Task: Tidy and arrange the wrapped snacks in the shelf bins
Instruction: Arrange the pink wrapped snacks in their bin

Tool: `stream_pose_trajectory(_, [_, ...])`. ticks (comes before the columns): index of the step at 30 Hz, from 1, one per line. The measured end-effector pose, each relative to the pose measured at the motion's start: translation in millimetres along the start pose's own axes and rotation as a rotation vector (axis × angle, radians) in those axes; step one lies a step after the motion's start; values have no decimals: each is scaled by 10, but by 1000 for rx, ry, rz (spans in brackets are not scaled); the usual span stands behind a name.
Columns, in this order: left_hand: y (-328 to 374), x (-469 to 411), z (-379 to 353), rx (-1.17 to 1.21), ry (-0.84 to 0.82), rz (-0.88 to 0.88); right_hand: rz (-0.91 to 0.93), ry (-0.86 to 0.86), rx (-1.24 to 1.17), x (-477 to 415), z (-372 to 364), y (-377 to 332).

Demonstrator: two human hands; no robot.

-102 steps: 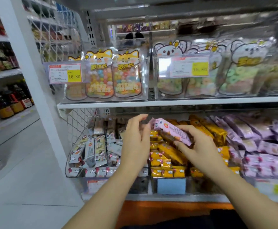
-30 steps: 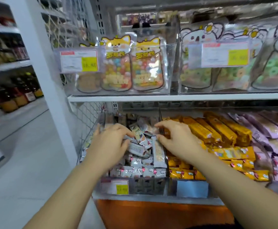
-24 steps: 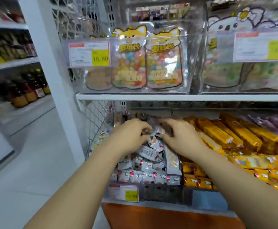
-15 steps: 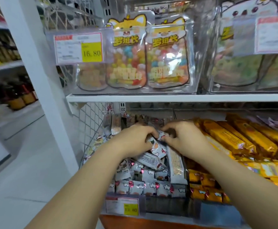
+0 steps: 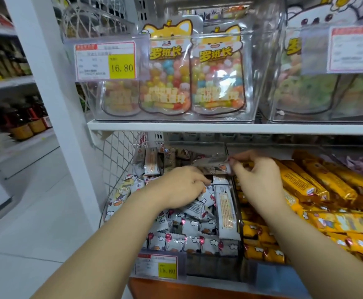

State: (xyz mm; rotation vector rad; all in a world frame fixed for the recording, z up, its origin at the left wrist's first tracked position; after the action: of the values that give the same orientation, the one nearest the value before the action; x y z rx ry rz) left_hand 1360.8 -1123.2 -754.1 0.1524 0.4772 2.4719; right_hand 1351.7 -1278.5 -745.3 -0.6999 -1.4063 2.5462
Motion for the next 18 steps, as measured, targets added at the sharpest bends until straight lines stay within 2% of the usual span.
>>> stream_pose_trajectory(3, [-81,62,203,1,131,52,-48,74,-107,-15,105,50])
stream_pose_trajectory(7, [-324,198,443,-166,272,99,-71,111,-154,-52,185,54])
stream_pose_trajectory(11, [-375,230,332,-243,210,121,-89,104,-172,-9,132,63])
stream_pose_trajectory(18, [-469,264,362,-209,193,184,-94,73,-152,15,84,68])
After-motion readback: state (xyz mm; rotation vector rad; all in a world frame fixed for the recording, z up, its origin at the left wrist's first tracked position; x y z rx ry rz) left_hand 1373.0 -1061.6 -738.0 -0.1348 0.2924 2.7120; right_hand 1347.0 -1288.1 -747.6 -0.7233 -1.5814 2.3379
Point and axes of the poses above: each hand's wrist, its own x-axis away from the middle knuckle, its own z-axis out of the back of the hand, y = z × x, the point moved 6 cm from there along -x, towards the middle knuckle, and after that the axes turned 10 degrees about -z, right-handed, at the moved point
